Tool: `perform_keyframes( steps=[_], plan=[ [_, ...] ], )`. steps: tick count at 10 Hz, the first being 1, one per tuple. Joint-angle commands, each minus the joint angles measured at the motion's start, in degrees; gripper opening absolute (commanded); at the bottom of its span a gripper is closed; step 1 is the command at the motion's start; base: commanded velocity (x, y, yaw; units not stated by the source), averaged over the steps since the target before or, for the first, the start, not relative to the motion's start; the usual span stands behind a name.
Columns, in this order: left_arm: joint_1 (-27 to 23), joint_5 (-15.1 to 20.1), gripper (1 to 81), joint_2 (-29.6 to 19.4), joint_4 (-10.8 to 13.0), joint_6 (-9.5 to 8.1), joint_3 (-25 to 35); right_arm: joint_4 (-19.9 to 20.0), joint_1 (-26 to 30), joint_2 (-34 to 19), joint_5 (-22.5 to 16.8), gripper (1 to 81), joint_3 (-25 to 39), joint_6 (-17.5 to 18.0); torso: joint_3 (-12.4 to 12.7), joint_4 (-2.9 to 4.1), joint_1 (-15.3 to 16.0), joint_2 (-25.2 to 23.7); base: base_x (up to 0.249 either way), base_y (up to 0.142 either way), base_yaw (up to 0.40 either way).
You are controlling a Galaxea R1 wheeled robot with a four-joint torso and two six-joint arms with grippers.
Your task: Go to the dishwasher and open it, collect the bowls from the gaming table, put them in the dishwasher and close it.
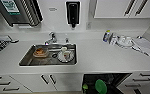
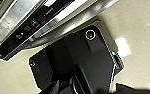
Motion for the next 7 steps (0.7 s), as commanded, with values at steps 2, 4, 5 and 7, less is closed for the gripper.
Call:
perform_keyframes(
  steps=[2, 4, 5, 7],
  plan=[
    [-0.3, 2.9, 81.1, -0.6, 0.0, -0.06, -0.5, -3.5, -1.4, 1.7, -3.5, 81.1, -2.9, -0.2, 0.0, 0.00, 5.0, -7.9, 0.000, 0.000, 0.000],
    [-0.3, 2.9, 81.1, -0.6, 0.0, -0.06, -0.5, -4.6, -2.5, 4.0, -3.3, 81.1, -3.7, -0.2, 0.0, 0.00, 3.7, -6.0, 0.000, 0.000, 0.000],
    [-0.3, 2.9, 81.1, -0.6, 0.0, -0.06, -0.6, -5.2, -3.2, 5.4, -3.3, 81.1, -4.9, -0.2, 0.0, 0.00, 4.0, -6.4, 0.000, 0.000, 0.000],
    [-0.4, 2.9, 81.1, -0.4, 0.0, -0.15, -0.6, -6.5, -4.7, 9.5, -3.3, 81.1, -9.3, -0.3, 0.1, 0.00, 4.3, -7.0, 0.000, 0.000, 0.000]
  ],
)
